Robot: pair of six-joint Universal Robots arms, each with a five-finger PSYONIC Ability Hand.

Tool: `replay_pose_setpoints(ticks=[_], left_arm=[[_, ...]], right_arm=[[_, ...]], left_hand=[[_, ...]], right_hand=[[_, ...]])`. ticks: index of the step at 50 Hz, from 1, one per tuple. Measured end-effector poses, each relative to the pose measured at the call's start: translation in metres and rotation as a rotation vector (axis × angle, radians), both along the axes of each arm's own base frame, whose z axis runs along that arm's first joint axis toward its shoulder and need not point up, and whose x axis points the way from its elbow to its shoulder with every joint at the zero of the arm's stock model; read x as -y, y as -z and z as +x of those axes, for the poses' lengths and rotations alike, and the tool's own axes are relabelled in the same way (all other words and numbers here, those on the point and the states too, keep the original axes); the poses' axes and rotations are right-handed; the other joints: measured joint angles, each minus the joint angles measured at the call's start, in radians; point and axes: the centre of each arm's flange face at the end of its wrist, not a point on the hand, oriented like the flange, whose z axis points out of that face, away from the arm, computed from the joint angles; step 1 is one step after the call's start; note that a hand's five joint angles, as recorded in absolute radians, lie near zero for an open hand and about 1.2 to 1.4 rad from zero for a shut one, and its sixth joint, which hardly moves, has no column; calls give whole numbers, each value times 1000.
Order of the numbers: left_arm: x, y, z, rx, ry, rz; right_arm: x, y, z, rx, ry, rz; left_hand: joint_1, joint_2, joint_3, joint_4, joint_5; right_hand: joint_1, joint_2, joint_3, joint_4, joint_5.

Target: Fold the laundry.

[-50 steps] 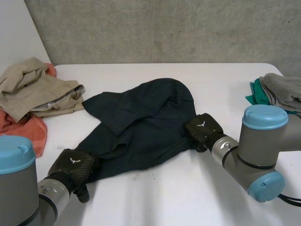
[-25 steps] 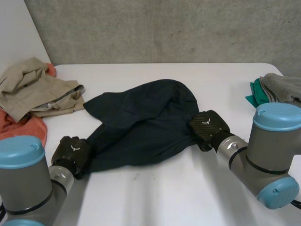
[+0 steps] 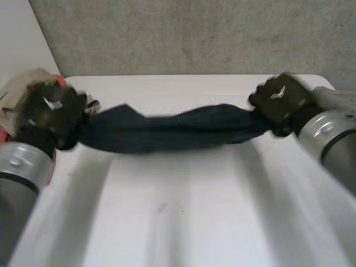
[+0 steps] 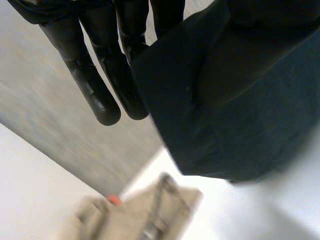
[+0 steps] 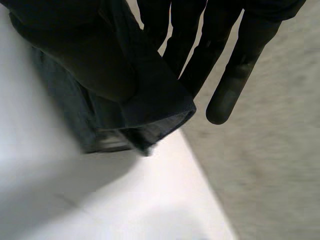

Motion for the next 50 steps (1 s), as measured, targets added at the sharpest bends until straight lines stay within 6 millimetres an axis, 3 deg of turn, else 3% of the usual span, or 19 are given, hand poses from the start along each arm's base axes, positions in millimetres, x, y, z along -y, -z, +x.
replay_pose_setpoints(ticks=[6,10,15,22,25,26,29,32,33,34,35,37,41,43,47,49,50], left_arm=[[-27,-56,0,-53,58,-112],[-31,-65,-7,-60,100,-110],[-14,-45,-25,-27,134,-25],[55,20,-66,64,130,136],[87,28,-81,73,113,105],[87,28,-81,73,113,105],[128,1,-101,36,86,-91],[145,-32,-110,-12,66,-271],[150,-55,-113,-46,51,-385],[151,-62,-114,-59,46,-425],[152,-88,-116,-104,29,-553],[147,-117,-116,-157,10,-687],[134,-134,-116,-200,0,-770],[128,-128,-117,-194,5,-750],[116,-95,-119,-140,27,-624],[102,-58,-117,-71,36,-480],[99,-51,-116,-58,36,-453]], right_arm=[[-14,-54,-18,-35,36,-72],[-16,-63,-22,-43,44,-68],[-5,-50,-20,-61,46,-10],[45,4,-1,-88,57,90],[74,14,7,-68,90,23],[74,14,7,-68,90,23],[114,-1,17,19,147,-208],[133,-23,24,102,165,-392],[139,-36,26,149,168,-491],[143,-44,28,176,167,-547],[146,-58,30,225,164,-644],[149,-81,33,300,148,-789],[149,-93,36,360,117,-866],[148,-91,37,367,104,-843],[145,-75,38,342,86,-704],[140,-53,37,283,79,-530],[138,-48,36,267,77,-488]], left_hand=[[0,5,0,3,0],[0,5,0,3,11],[0,5,0,3,20],[4,5,0,3,20],[4,5,0,3,20],[4,5,0,3,20],[4,5,1,4,20],[4,5,1,4,20],[4,5,1,4,20],[4,5,1,4,20],[4,5,1,4,20],[4,5,1,4,20],[4,5,1,4,20],[4,5,1,4,20],[5,5,1,4,20],[6,5,1,4,20],[6,5,1,4,20]], right_hand=[[0,0,0,0,9],[0,0,0,0,16],[0,0,0,0,16],[0,0,10,0,16],[0,0,11,0,16],[0,0,11,0,16],[0,0,12,1,16],[0,0,12,1,16],[0,0,12,1,16],[0,0,12,1,16],[0,0,12,1,16],[0,0,13,1,16],[0,0,16,1,16],[0,0,16,1,16],[0,0,16,1,16],[0,0,16,2,16],[0,0,16,2,16]])
